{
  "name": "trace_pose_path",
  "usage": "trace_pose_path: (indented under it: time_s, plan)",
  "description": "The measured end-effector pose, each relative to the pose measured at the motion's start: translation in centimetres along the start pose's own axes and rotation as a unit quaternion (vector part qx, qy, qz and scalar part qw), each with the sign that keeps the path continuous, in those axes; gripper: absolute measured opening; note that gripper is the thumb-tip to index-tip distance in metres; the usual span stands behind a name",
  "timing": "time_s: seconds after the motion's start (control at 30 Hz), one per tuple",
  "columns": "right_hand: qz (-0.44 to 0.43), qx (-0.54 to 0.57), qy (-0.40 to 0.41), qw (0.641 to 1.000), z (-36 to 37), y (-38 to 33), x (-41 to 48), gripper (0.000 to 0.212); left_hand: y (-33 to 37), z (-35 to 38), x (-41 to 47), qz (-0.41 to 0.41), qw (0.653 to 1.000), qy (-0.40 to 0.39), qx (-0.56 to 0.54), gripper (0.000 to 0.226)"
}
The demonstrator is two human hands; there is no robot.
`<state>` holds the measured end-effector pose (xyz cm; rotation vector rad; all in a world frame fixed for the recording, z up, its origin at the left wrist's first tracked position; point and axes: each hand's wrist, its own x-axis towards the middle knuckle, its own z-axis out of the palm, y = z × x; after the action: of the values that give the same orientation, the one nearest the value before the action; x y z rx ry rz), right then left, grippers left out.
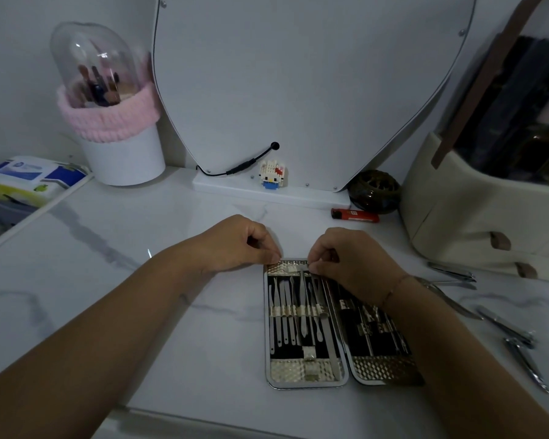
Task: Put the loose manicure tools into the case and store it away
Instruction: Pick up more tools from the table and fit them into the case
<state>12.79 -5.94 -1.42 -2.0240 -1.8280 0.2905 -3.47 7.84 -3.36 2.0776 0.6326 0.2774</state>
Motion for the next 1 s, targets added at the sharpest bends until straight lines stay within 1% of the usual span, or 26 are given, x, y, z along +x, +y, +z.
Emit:
trace_pose_path:
  time_s: [0.13,0.3,0.4,0.57,0.7,0.83,1.0]
  plan:
    - [0.003,0.020,0.005,1.000,0.4,0.0,0.0,0.003,0.0,0.0,0.1,-0.001,1.000,-0.002,0.011,0.003]
    - [-0.015,0.047,0.018,0.999,0.8,-0.1,0.2,0.002,0.0,0.0,0.1,-0.001,1.000,0.000,0.015,0.006]
    - [-0.018,0.059,0.009,0.998,0.6,0.1,0.2,0.002,0.1,0.0,0.1,0.000,1.000,-0.002,0.013,0.006]
    - [0.003,0.029,-0.007,1.000,-0.3,0.8,0.0,0.001,-0.1,-0.1,0.0,-0.002,1.000,-0.007,0.008,0.007]
    - [0.001,0.015,-0.014,1.000,-0.1,0.5,0.0,0.004,0.0,-0.1,0.0,0.000,1.000,-0.006,0.010,0.006]
    - [-0.001,0.031,-0.013,0.999,0.0,0.5,0.0,0.011,0.1,-0.1,0.0,-0.002,1.000,-0.004,0.015,0.004]
    - [-0.006,0.055,0.000,0.998,0.3,0.8,0.1,0.006,0.1,-0.1,0.0,-0.002,1.000,-0.007,0.017,0.005]
